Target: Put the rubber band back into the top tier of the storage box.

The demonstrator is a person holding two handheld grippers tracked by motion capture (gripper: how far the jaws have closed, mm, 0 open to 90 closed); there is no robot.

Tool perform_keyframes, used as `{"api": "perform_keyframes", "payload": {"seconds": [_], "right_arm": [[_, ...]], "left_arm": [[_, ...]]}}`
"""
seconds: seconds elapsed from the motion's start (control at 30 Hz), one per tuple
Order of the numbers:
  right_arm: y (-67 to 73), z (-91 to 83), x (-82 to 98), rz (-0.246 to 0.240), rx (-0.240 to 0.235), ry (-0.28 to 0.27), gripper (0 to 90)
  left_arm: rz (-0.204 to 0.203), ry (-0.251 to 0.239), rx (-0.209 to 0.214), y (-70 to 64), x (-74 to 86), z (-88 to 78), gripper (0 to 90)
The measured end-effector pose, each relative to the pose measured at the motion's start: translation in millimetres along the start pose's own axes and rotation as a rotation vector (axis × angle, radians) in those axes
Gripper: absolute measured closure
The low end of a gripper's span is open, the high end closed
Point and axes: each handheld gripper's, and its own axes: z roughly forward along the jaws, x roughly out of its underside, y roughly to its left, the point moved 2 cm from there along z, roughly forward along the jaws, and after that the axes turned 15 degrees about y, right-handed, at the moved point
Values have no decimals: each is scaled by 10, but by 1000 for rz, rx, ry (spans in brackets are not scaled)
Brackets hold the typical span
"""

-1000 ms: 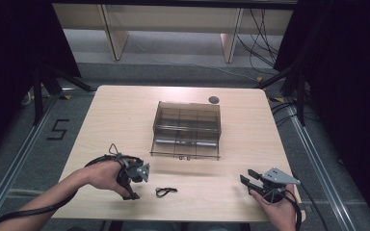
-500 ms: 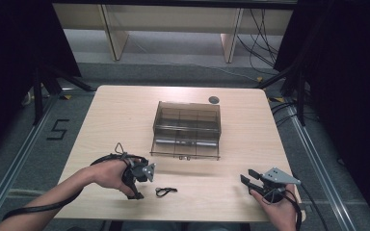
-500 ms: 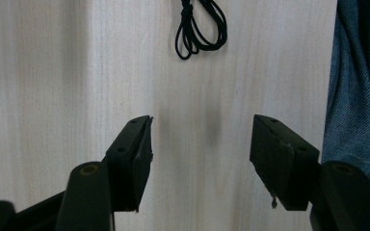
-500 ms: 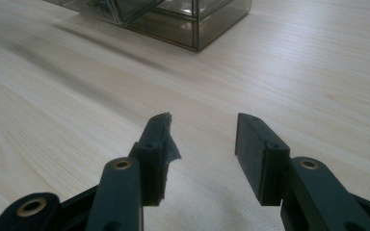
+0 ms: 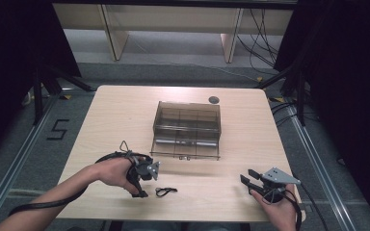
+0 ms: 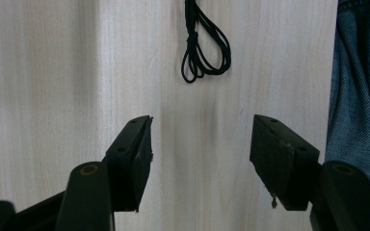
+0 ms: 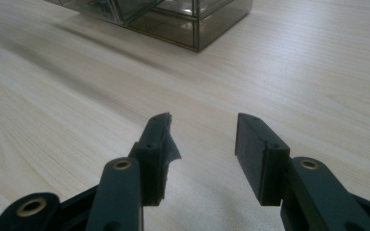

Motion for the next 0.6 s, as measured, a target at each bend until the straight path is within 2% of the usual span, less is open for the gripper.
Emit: {"api": "perform_keyframes", "payload": {"seconds": [0.23,0.27,0.3,0.37,0.4,0.47,0.5,0.6], "right_arm": [[2,2,1,-1,-1,1,573],[-20,4,-7,-29,12,-9,573],[3,2,-1,-2,1,1,573],[6,4,-1,-2,1,2,573],[9,2,0,-1,0,2,573],[14,-10,2,5,-2,13,573],[12,-5,1,4,0,4,573],[-10,-2,-2,-15,4,-3,573]], "left_arm": [[-2,-14,3,1,-50,0,399],[-6,-14,10,-3,-63,-1,399],[1,-13,7,4,-78,-6,399],[-7,-24,13,-4,-113,-3,398],[11,-16,4,10,-127,-12,399],[9,-21,12,5,-159,-14,399],[2,-32,10,3,-178,-11,399],[13,-21,14,3,-215,-17,399]]}}
